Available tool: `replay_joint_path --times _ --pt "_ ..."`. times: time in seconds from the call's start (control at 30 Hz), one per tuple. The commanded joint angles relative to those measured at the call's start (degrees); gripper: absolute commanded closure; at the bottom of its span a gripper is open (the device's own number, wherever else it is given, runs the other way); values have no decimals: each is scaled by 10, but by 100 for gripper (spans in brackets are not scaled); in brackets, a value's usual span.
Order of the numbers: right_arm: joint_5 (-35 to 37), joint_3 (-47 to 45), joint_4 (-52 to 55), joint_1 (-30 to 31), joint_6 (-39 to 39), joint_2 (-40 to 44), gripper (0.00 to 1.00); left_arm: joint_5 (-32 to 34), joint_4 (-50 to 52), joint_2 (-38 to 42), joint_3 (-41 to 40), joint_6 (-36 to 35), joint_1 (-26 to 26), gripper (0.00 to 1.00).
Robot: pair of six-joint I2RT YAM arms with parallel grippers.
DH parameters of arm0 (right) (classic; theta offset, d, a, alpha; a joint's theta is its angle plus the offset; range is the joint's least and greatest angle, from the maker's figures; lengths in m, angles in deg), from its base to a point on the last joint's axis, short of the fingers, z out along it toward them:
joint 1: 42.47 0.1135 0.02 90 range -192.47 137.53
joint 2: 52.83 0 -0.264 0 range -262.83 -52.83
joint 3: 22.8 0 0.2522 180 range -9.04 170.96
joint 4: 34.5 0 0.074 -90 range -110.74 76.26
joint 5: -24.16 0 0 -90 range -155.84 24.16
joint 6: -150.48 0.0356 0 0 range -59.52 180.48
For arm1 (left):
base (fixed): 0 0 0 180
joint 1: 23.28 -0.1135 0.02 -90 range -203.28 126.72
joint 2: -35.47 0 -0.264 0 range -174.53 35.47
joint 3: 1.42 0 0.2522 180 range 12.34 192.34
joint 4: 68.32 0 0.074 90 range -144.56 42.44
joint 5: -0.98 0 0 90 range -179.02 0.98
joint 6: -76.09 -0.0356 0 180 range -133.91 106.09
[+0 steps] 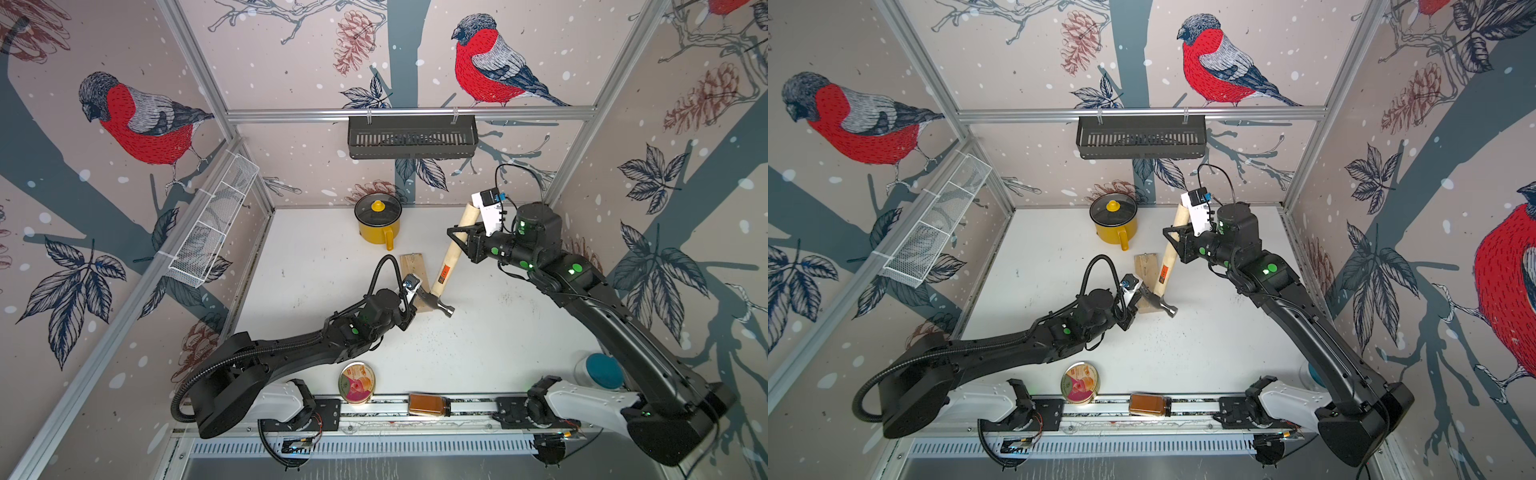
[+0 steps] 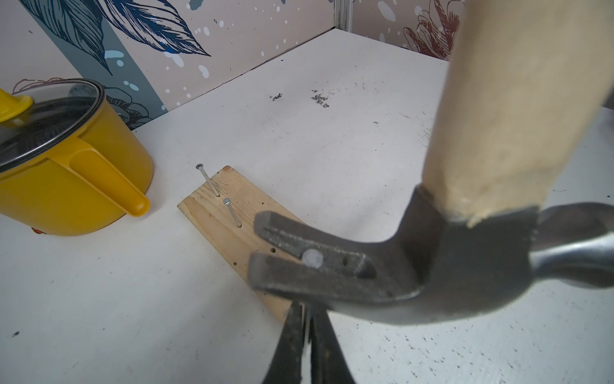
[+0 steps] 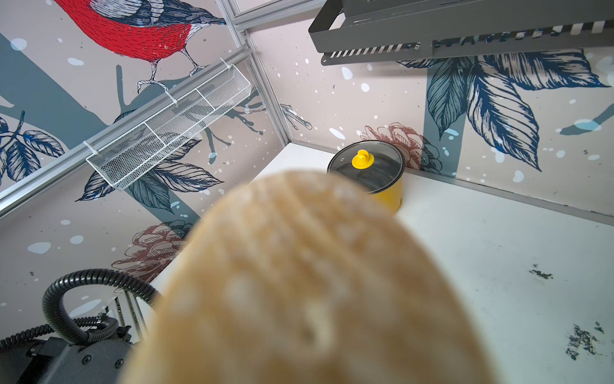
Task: Use a claw hammer to pull out a nail
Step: Pick up the nail with the hammer.
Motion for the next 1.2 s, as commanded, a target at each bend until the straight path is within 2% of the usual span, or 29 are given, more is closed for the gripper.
replay_joint_path --times 0.0,0.2,0.5,0.77,1.17 --pt "-2 1 -38 1 11 6 100 5 -11 5 4 -2 1 93" --pt "2 -4 -39 2 10 3 100 4 -10 6 5 -1 1 100" --pt "8 -9 -39 6 8 2 100 14 -8 10 4 2 1 100" --pt "26 -17 -37 6 3 9 100 57 6 12 10 35 -4 100" --pt "84 -16 -30 5 2 22 100 61 77 -6 48 122 -71 100"
